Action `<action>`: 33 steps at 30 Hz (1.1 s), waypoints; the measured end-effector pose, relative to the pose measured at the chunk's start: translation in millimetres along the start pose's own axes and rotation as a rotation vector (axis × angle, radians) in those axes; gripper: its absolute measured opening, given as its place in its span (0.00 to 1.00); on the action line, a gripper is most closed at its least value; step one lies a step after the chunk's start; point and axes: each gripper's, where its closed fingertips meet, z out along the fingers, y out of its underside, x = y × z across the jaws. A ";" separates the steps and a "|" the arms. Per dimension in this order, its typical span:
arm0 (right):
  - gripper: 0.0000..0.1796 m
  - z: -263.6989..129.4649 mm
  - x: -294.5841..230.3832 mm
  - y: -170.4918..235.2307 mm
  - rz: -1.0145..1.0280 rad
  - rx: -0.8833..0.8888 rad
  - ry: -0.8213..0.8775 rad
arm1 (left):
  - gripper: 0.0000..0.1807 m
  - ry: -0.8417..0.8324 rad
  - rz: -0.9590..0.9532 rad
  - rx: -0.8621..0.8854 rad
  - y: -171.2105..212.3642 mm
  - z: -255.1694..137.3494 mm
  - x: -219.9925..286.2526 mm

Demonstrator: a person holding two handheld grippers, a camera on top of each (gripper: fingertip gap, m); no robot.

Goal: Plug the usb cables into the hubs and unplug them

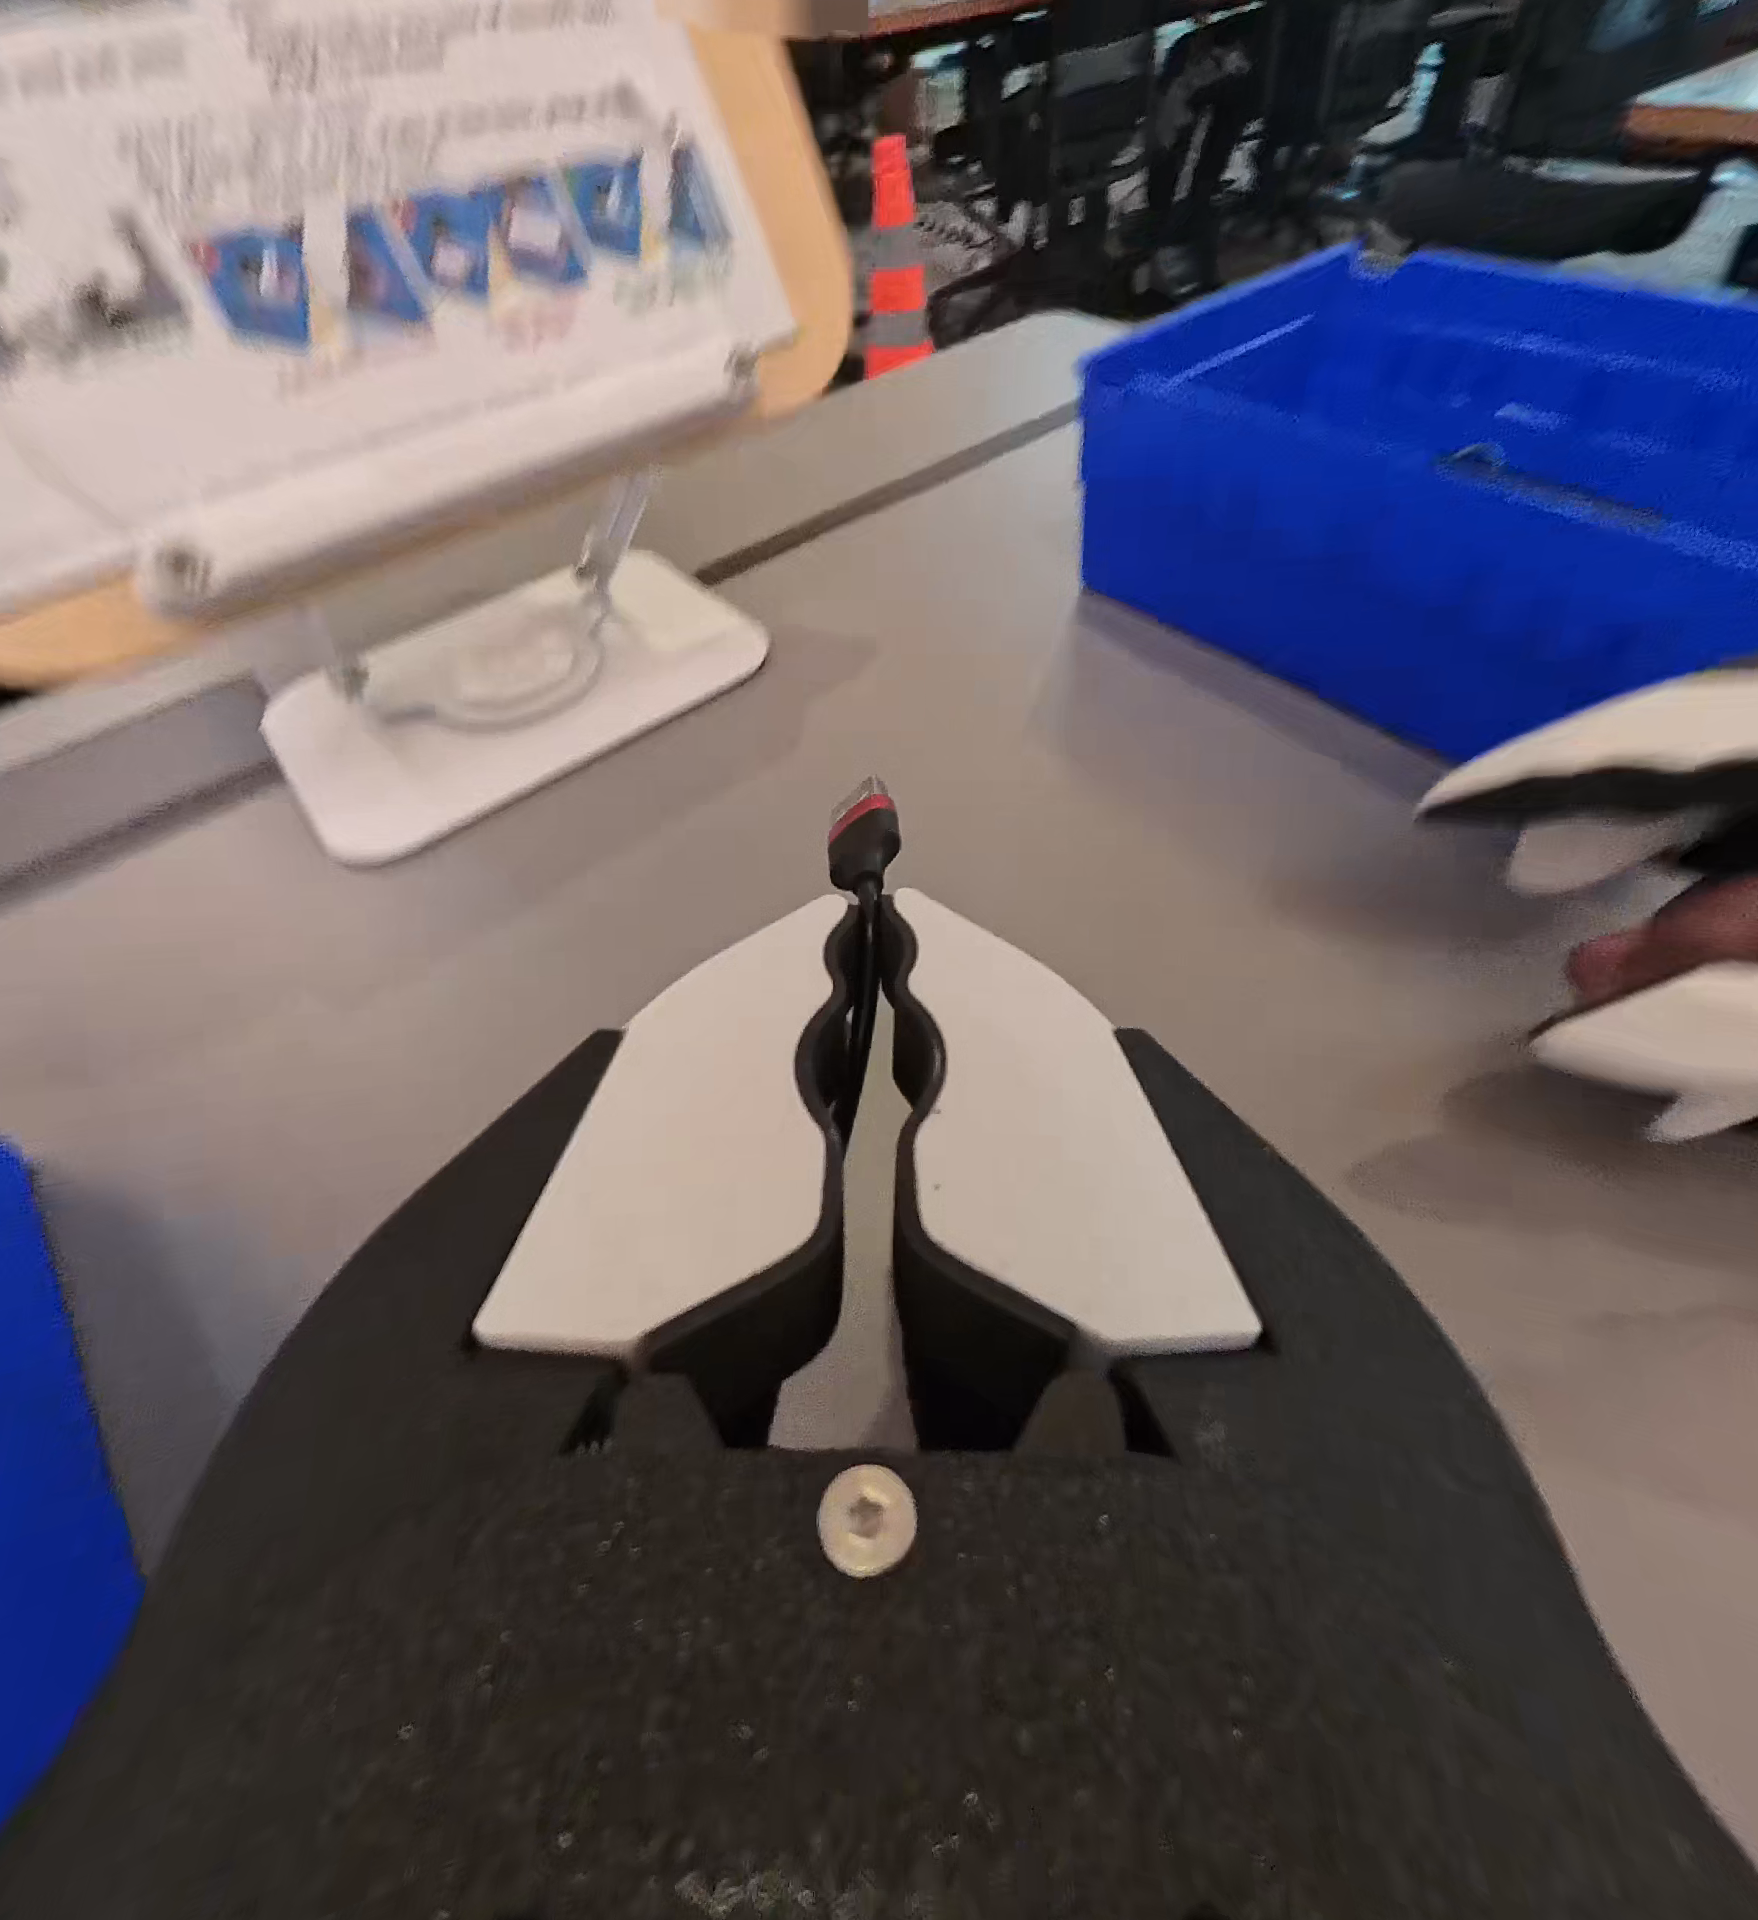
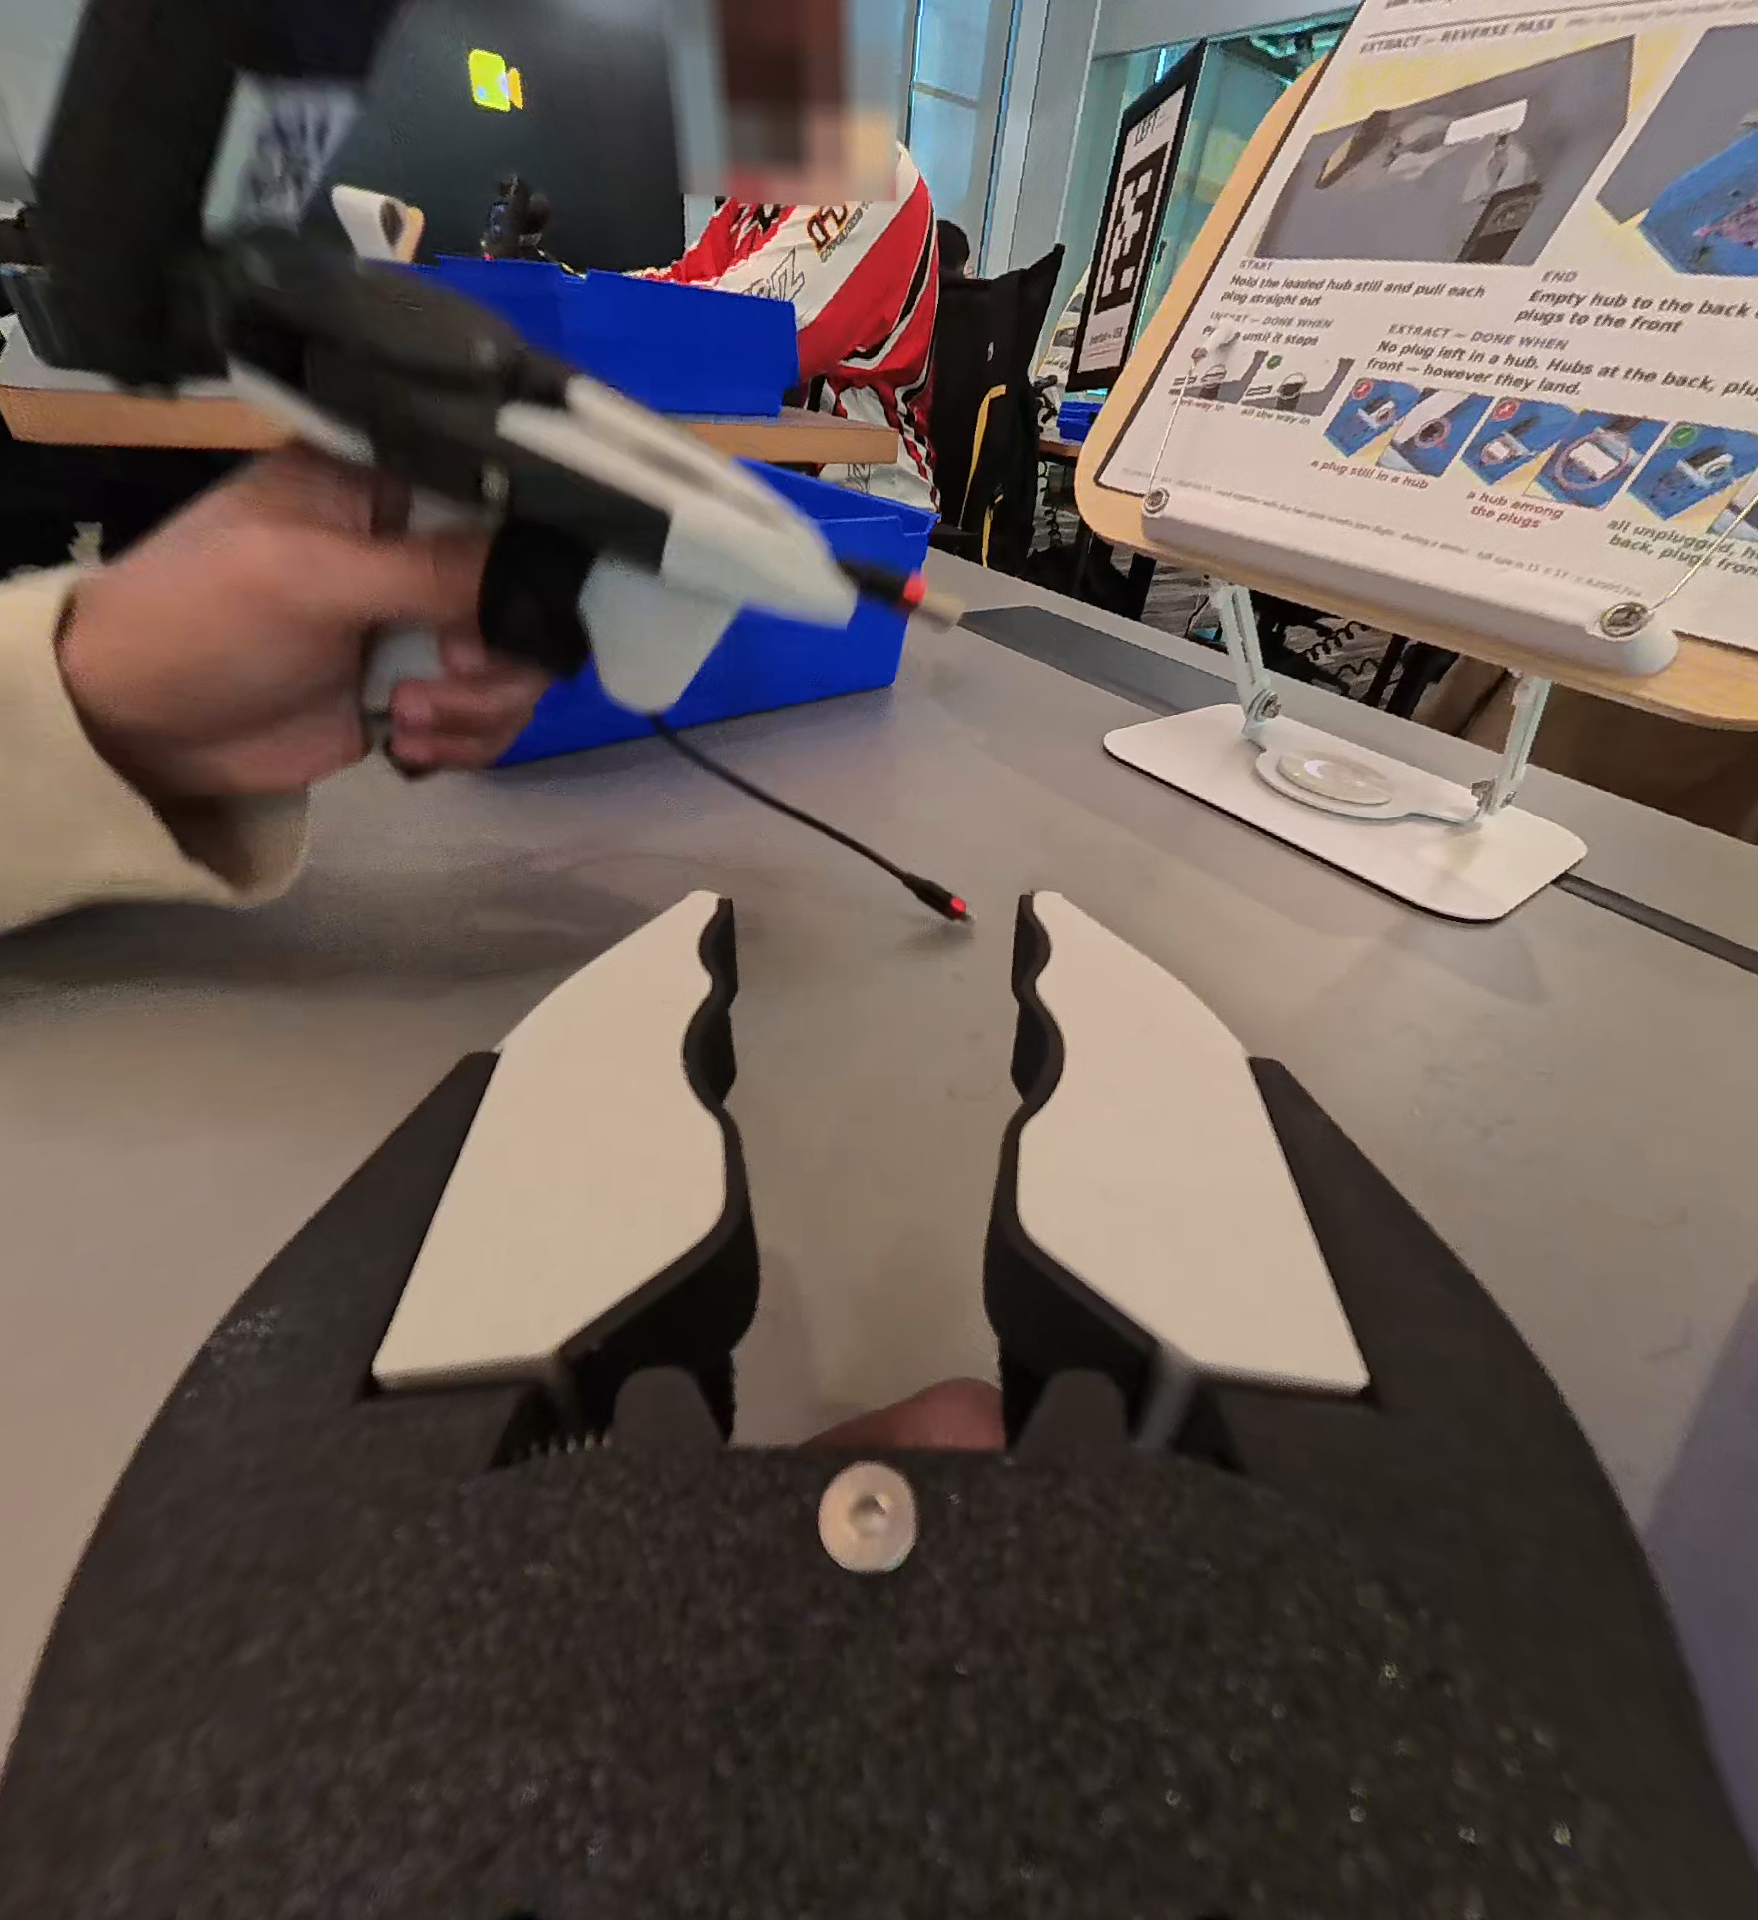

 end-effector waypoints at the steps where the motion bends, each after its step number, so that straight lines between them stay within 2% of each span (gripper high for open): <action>1: 0.28 0.6 1.9 0.9 0.012 -0.006 0.004 | 0.01 0.049 0.008 -0.001 -19.8 0.9 6.8; 5: 0.29 -1.3 10.1 0.0 0.085 0.004 0.001 | 0.01 0.275 0.006 0.026 -86.0 -5.8 38.6; 8: 0.28 -7.0 13.1 -9.6 0.124 0.063 -0.011 | 0.01 0.473 -0.010 -0.007 -104.4 -16.2 67.3; 14: 0.28 -17.6 6.9 -32.2 0.202 0.202 -0.111 | 0.01 0.725 0.003 -0.076 -87.7 -24.8 111.5; 19: 0.29 -8.3 -14.2 -25.6 0.171 0.144 -0.203 | 0.01 0.843 -0.047 -0.111 -66.8 -16.7 138.6; 24: 0.27 1.4 -15.5 -16.1 0.117 0.076 -0.193 | 0.01 0.992 -0.135 -0.154 -64.1 -16.5 166.7; 26: 0.25 1.7 -15.7 -16.6 0.135 0.078 -0.207 | 0.01 0.981 -0.111 -0.163 -63.4 -14.2 171.0; 28: 0.24 0.7 -14.0 -16.1 0.132 0.076 -0.197 | 0.01 0.883 -0.055 -0.153 -63.0 -6.7 161.8; 33: 0.24 -4.9 4.1 -12.4 0.126 0.076 -0.087 | 0.01 0.452 0.107 -0.196 -36.2 28.1 89.0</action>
